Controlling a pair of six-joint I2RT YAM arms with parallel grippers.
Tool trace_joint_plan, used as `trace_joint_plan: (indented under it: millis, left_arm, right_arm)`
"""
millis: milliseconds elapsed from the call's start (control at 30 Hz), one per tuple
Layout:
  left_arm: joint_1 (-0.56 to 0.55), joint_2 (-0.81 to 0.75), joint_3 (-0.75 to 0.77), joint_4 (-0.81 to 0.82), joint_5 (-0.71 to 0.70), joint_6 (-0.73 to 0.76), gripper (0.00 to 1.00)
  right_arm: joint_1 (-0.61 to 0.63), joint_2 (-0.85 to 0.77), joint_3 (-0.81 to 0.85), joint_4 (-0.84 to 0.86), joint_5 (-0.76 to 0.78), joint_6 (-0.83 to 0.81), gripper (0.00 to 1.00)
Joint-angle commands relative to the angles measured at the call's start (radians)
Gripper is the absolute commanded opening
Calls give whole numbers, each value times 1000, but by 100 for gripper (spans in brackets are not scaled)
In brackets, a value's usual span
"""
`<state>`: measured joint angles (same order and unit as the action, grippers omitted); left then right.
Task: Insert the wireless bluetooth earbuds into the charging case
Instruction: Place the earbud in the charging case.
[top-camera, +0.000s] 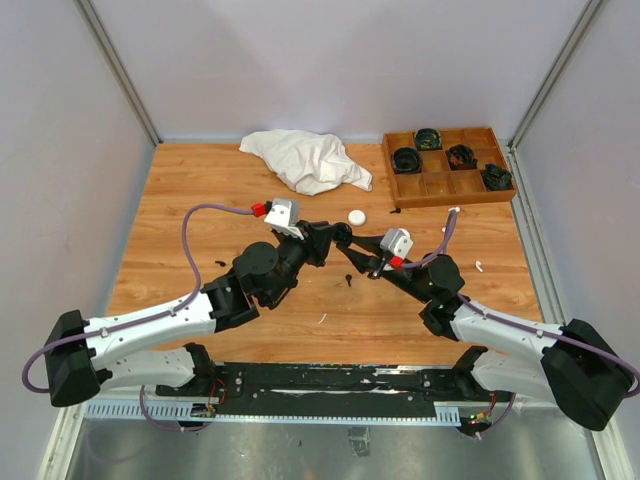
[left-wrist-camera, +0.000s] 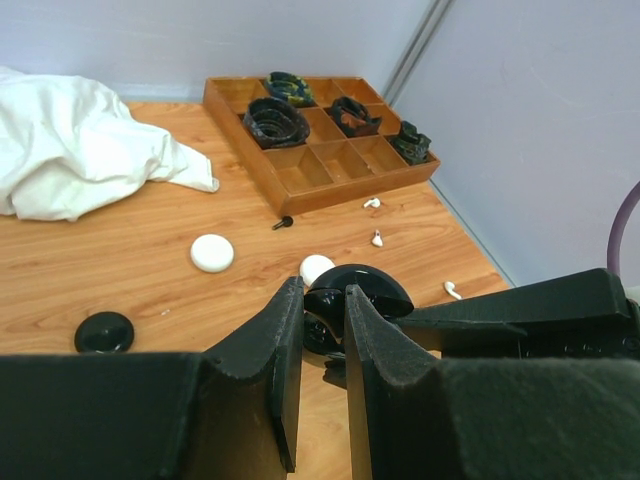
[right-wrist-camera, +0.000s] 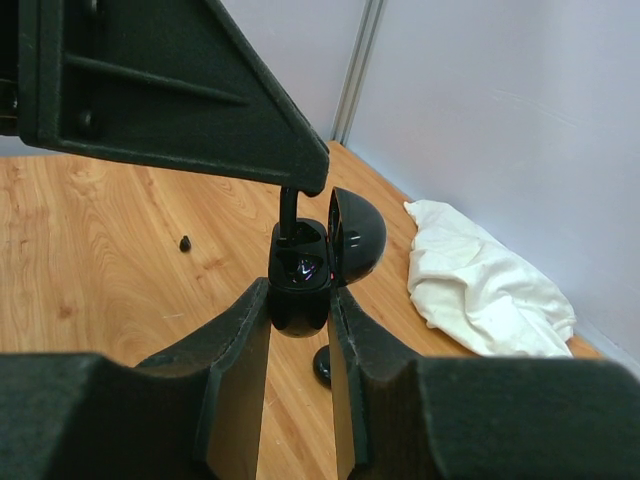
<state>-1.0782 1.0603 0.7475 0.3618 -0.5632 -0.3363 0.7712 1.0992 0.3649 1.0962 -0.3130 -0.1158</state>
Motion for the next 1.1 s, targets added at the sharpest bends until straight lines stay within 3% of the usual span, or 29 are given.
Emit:
trace_joint_plan:
  millis: [0,333,1067]
  left_arm:
    - [-17,15,10,43,-36,25,18]
    - [-40,38,12,49,-39,52,19]
    - [-58,-7,29,-9,-54,8,47]
  right_arm:
    - [21,-15,-15,60,3,10,1]
    - [21,-20,-16,60,8,4,1]
    - [20,-38,-33,59,17,1,1]
